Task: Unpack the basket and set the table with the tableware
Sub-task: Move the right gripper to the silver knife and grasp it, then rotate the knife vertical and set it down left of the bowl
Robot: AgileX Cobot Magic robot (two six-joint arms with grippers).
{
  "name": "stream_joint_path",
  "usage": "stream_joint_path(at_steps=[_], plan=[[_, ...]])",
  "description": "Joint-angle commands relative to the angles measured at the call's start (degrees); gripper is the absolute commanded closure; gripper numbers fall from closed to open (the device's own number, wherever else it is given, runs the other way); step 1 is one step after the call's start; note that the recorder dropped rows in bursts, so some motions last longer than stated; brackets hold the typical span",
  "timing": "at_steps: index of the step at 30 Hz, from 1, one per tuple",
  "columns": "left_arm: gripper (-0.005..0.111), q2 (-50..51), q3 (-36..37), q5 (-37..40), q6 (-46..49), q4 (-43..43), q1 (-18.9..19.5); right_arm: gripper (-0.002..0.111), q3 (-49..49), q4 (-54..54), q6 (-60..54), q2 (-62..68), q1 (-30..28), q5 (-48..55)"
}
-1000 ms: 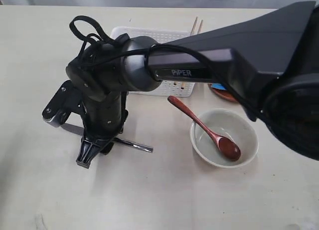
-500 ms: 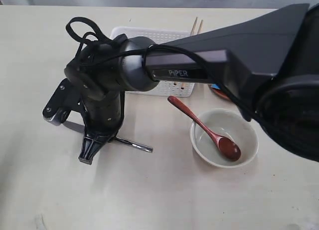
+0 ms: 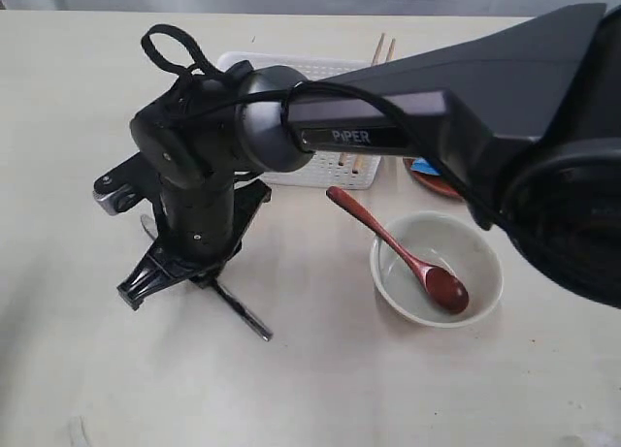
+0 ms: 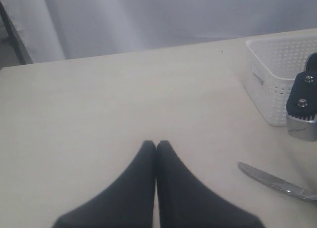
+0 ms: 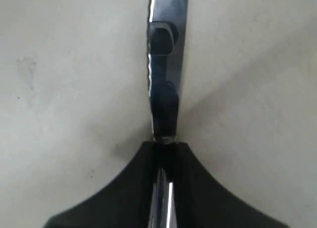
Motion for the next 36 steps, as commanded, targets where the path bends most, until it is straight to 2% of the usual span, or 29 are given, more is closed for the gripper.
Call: stream_joint_path(at_steps=[1,8,16,24,26,27,29,32,36], plan=[[0.107,-0.18,0.15,-0.14,-0.31,-0.73,0.00,0.109,1.12,1.99,3.80,-1.23,0.03,1.96],[0.107,-0.18,0.15,-0.14,-0.31,-0.73,0.00,0.109,5.68,-0.01,11.73,-5.87,0.03,-0.99],[0.107,-0.18,0.15,-0.14,-0.31,-0.73,0.00,0.109,21.08,-5.69,29.07,-12.53,0.03,-25.04],[0.107,-0.18,0.15,-0.14,-0.31,-0.73,0.00,0.109,28.73,-5.82,41.17,-15.36,0.03,-28.78],[0.107,-0.18,0.15,-0.14,-0.31,-0.73,0.00,0.109,28.96,-8.82,46.43,-15.49,0.03,-31.24],[0.107,-0.18,0.15,-0.14,-0.31,-0.73,0.00,0.109,28.96,-12.91,52.54,-15.49,0.03,-32.67],[0.107,-0.18,0.15,-0.14,-0.31,-0.73,0.00,0.109,28.96,-18.76,61.34,-15.39,0.03,-30.03],[0.107,-0.18,0.15,-0.14,-0.31,-0.73,0.00,0.109,28.96,-20.79,64.21,-15.51,0.03,-24.75],[0.107,-0.18,0.15,-0.14,-0.31,-0.73,0.00,0.109,28.96,-20.07,65.23,-15.39,0.16,-29.61]])
